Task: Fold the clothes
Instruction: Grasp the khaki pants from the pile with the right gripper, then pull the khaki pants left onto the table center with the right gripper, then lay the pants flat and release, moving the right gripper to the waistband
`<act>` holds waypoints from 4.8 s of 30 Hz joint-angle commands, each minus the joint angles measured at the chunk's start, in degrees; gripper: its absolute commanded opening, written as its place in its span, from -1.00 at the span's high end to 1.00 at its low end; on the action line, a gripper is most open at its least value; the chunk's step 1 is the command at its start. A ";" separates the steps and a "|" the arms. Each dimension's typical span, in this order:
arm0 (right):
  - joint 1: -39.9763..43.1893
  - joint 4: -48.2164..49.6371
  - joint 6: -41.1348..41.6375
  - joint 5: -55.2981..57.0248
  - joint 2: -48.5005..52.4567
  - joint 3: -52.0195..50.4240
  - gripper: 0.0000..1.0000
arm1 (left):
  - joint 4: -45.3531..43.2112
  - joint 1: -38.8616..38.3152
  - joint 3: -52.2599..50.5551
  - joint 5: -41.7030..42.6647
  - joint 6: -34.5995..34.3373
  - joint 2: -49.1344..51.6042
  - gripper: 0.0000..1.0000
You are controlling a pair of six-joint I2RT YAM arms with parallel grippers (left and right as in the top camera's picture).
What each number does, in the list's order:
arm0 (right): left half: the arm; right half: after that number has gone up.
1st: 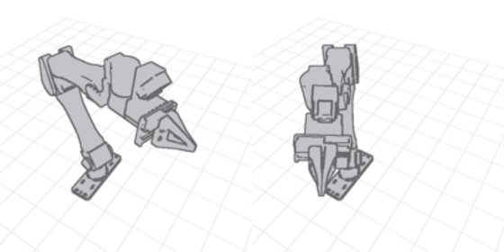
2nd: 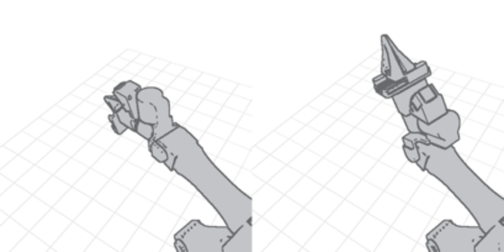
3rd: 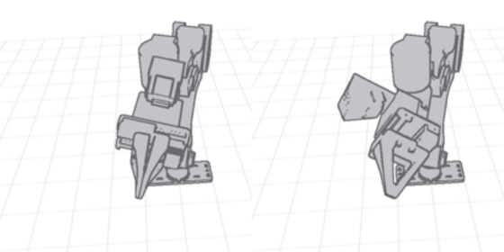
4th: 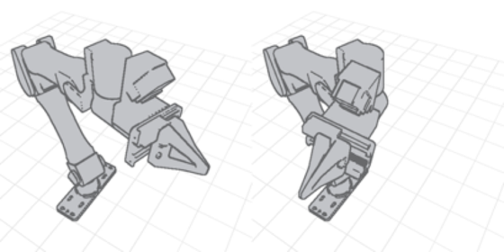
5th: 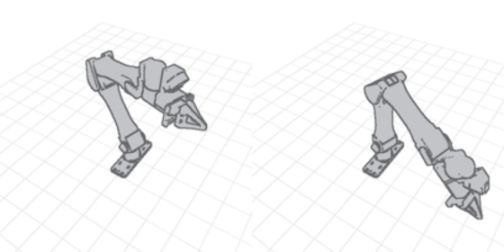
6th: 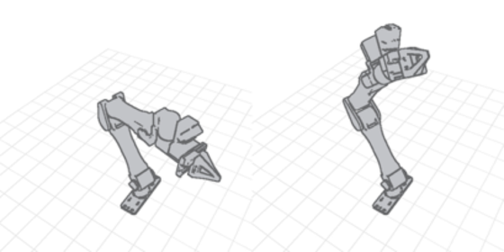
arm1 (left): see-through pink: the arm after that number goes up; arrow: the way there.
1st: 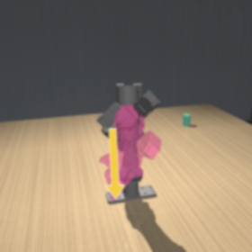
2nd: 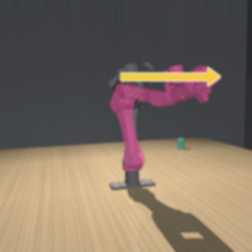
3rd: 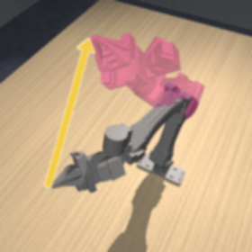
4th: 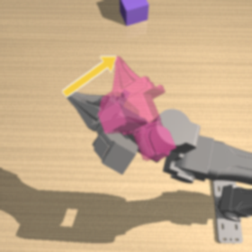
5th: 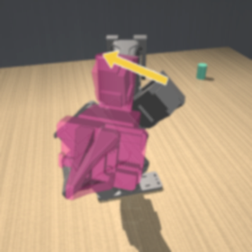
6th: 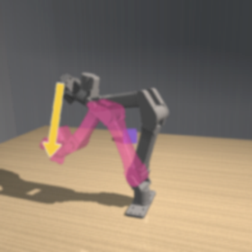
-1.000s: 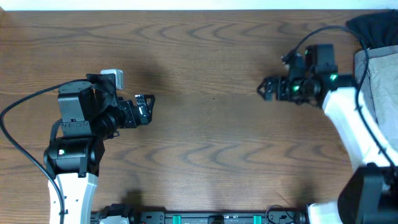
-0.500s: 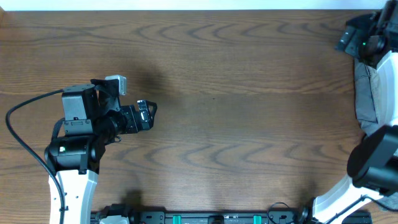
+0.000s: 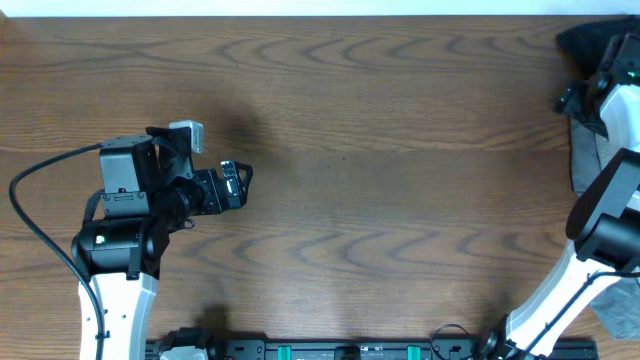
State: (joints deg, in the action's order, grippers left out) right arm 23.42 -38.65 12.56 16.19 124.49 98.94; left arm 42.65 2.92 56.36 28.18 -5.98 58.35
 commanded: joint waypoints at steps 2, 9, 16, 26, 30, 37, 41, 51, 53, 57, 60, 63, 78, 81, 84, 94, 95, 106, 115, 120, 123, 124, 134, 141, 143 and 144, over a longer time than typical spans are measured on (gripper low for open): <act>2.95 0.70 -1.07 4.15 0.04 0.70 -0.74 | -0.20 0.26 1.20 0.61 0.33 0.42 -0.96; 5.05 -0.57 -3.85 3.04 0.07 0.22 -0.57 | -0.24 0.26 1.20 -0.98 0.31 1.68 -0.96; 4.44 -0.94 -7.56 -1.14 0.07 -0.07 -0.52 | -0.24 0.26 1.20 -0.98 0.31 2.27 -0.96; 4.31 -1.51 -11.32 6.99 2.49 -1.77 -0.35 | -0.07 0.26 1.20 -0.96 0.31 2.27 -0.96; 4.26 -1.57 -9.20 8.92 1.64 -1.70 0.11 | 0.33 0.26 1.20 -0.96 0.31 2.27 -0.96; 4.35 -0.35 -5.73 10.80 -3.65 -1.62 0.63 | 0.37 0.26 1.20 -0.96 0.31 2.25 -0.96; 5.25 1.22 -5.77 12.11 -6.86 -1.62 0.69 | 0.42 0.26 1.20 -0.96 0.31 2.25 -0.96; 6.64 1.62 -5.99 4.33 -10.23 -1.62 0.98 | 0.61 0.26 1.20 -0.96 0.31 2.25 -0.96; 6.05 1.68 -5.99 0.50 -12.46 -1.60 0.98 | 0.61 0.26 1.20 -0.96 0.31 2.25 -0.96; 3.23 2.49 -7.10 -6.73 -19.52 -1.57 0.98 | 0.61 0.26 1.20 -0.98 0.31 2.25 -0.96; -0.20 2.67 -7.34 -7.23 -25.99 -1.55 0.98 | 0.57 0.26 1.20 -0.98 0.33 2.25 -0.96; -4.02 2.64 -7.48 -7.80 -30.67 -1.55 0.98 | 0.57 0.26 1.20 -0.98 0.33 2.25 -0.96; -34.45 5.16 -5.81 -17.25 -16.94 -1.55 0.97 | 0.15 0.28 1.75 -2.49 0.31 -0.50 -0.96; -40.65 9.38 -5.03 -20.35 -10.21 -1.55 0.97 | 0.17 0.28 2.38 -5.70 0.28 -3.02 -0.96; -47.36 14.34 -3.98 -27.04 -4.52 -1.55 0.76 | 0.15 0.28 3.04 -6.86 0.28 -5.97 -0.96; -63.87 16.87 -10.88 -17.42 -3.34 -1.53 -0.06 | 2.40 0.26 3.23 -7.13 0.31 -8.57 -0.96; -63.89 15.98 -10.67 -16.37 -3.91 -1.53 -0.07 | 2.43 0.26 3.23 -7.39 0.33 -8.24 -0.96; -47.54 7.13 1.11 -20.87 -4.72 -1.55 -0.02 | 3.21 0.26 3.23 -8.31 0.55 0.07 -0.96; -42.91 13.79 4.26 -30.47 7.19 -1.55 0.98 | 3.43 0.26 3.23 -8.15 0.52 5.31 -0.96; -45.35 18.03 19.26 -35.82 16.09 -1.55 0.98 | 4.09 0.26 3.23 -8.13 0.50 4.37 -0.96; -48.19 17.22 23.47 -36.33 20.06 -1.55 0.97 | 4.98 0.26 3.23 -8.13 0.52 3.26 -0.96; -49.64 16.35 23.63 -37.77 20.92 -1.55 0.97 | 5.07 0.26 3.23 -8.15 0.52 2.89 -0.96; -58.29 5.33 15.37 -47.71 17.35 -0.35 0.97 | 4.72 0.26 3.23 -8.44 0.55 1.33 -0.96; -54.21 -0.55 11.28 -45.20 8.37 -0.35 0.94 | 6.14 0.26 3.23 -11.37 0.52 1.95 -0.96; -52.04 -1.03 4.74 -44.96 4.33 -0.35 0.82 | 6.14 0.26 3.21 -11.37 0.55 2.91 -0.96; -51.25 -1.25 2.45 -44.89 2.95 -0.35 0.80 | 6.14 0.26 3.19 -11.37 0.55 3.43 -0.96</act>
State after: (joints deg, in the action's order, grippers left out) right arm -31.55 -39.55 23.77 -32.10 133.10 98.89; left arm 48.66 2.94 58.57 18.02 -5.96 60.45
